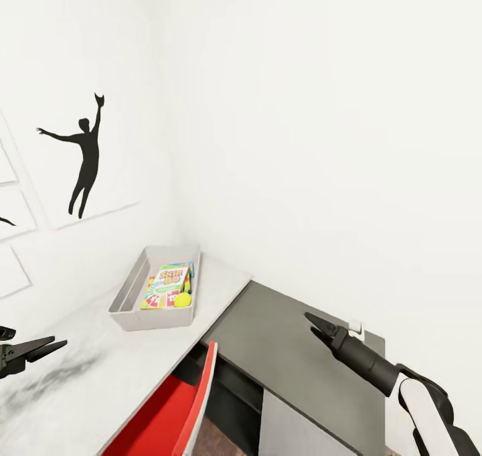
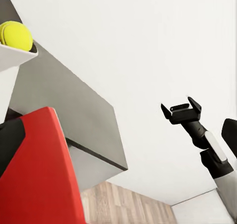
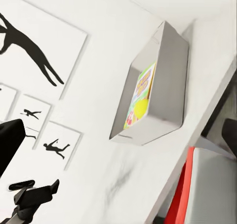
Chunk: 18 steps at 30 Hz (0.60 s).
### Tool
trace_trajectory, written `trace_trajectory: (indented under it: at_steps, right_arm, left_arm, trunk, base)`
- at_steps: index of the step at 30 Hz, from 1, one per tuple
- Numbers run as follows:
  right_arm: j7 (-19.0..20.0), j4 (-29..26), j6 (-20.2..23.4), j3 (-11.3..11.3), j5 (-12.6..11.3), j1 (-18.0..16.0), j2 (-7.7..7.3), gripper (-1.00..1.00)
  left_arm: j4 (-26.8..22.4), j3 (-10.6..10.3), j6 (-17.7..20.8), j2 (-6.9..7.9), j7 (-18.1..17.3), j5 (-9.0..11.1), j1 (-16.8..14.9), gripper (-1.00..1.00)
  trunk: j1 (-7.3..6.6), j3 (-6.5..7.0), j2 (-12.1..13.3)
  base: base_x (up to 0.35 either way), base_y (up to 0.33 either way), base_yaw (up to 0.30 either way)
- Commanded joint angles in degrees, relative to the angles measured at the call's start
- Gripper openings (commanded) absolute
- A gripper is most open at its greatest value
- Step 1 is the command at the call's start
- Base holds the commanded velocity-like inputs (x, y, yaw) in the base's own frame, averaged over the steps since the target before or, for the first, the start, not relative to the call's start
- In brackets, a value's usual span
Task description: Put all the toys in the child's room - the three board games (two on the bed and one on the table), the two jigsaw puzzles on the table, and the tennis ball on the table - inside the toy box on the table in the child's room.
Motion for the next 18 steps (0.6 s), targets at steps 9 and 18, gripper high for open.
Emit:
trace_trajectory:
  at_steps: [9, 18]
  right_arm:
    - [0.09, 0.06, 0.37, -0.08, -0.05, -0.06, 0.01, 1.0]
    - [0.09, 0.23, 0.37, -0.1, -0.04, -0.06, 0.01, 1.0]
  left_arm:
    - [-0.26, -0.54, 0.6, 0.07, -0.22, 0.39, -0.11, 1.0]
    - [-0.42, -0.57, 0.6, 0.01, -0.22, 0.38, -0.11, 1.0]
  trunk:
    - [0.03, 0.42, -0.14]
    - [0.03, 0.98, -0.14]
  base:
    - [-0.105, 0.0, -0.221]
    - [-0.102, 0.003, -0.221]
